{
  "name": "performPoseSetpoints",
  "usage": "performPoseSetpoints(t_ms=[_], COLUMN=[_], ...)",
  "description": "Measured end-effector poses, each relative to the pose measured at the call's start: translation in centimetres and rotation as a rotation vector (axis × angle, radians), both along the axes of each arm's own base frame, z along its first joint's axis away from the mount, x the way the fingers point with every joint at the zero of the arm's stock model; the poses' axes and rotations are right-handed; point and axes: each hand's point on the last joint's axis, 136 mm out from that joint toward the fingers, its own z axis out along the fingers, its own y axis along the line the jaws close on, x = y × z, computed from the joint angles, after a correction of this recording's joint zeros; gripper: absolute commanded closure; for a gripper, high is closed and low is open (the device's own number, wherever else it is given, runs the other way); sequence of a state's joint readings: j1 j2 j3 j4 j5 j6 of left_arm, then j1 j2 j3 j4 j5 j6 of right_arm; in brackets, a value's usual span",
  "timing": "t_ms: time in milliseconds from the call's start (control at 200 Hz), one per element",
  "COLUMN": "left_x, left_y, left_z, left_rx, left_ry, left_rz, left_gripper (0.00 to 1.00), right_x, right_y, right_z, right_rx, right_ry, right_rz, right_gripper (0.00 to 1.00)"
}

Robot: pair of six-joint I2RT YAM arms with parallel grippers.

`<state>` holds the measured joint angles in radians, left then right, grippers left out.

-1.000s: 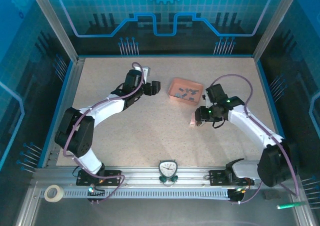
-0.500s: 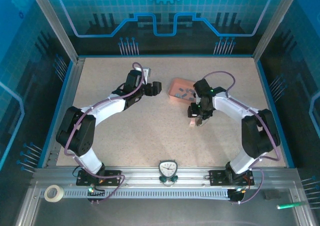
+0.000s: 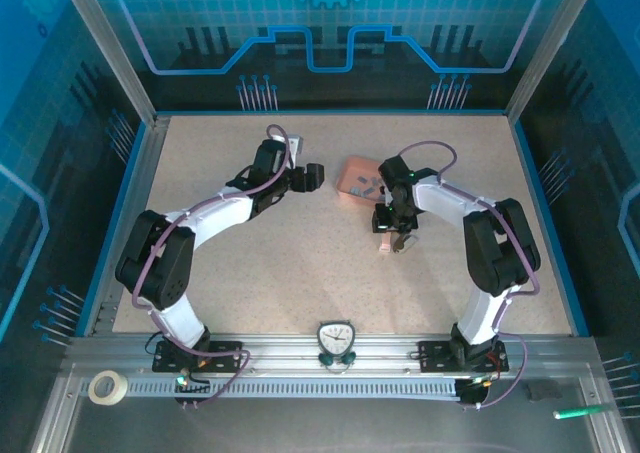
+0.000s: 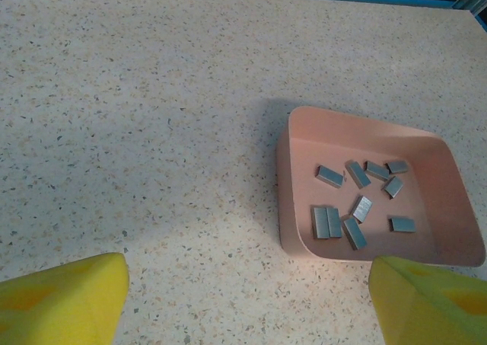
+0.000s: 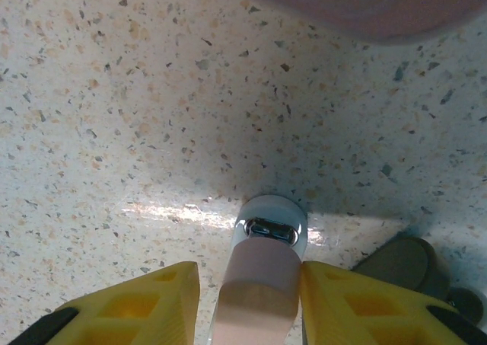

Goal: Load the staples into the stapler

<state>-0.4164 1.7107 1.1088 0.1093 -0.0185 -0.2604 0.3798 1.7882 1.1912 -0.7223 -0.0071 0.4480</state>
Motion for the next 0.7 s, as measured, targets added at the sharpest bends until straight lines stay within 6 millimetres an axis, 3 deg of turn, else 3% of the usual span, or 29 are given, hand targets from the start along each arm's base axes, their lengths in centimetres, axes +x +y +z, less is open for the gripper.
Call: performPoseSetpoints(t_ms=[155, 400, 565, 700], left_x=[0.0, -0.1, -1.6, -4.3], left_y=[0.0, -0.1, -0.6, -1.5], left_z=[0.0, 0.3, 3.0, 7.4], left_rx=[-0.001, -0.004, -0.015, -0.022], left_ry=[0.001, -0.006, -0.072, -0.201], left_rz=[0.000, -0.011, -0.093, -0.238], left_gripper=[0.17, 0.18, 0.20, 0.22], right_x=[0.1, -0.1, -0.1, -0.5], right_y=[-0.2, -0.6, 0.3, 2.0], right_z=[0.0, 0.8, 5.6, 10.5], right_rx=[-0.014, -0.010, 0.087, 0.206], right_ry=[-0.007, -0.072, -0.284, -0.507], right_rz=[0.005, 0.032, 0.143, 0.294], right_gripper=[0.71, 0.75, 0.77, 0.81])
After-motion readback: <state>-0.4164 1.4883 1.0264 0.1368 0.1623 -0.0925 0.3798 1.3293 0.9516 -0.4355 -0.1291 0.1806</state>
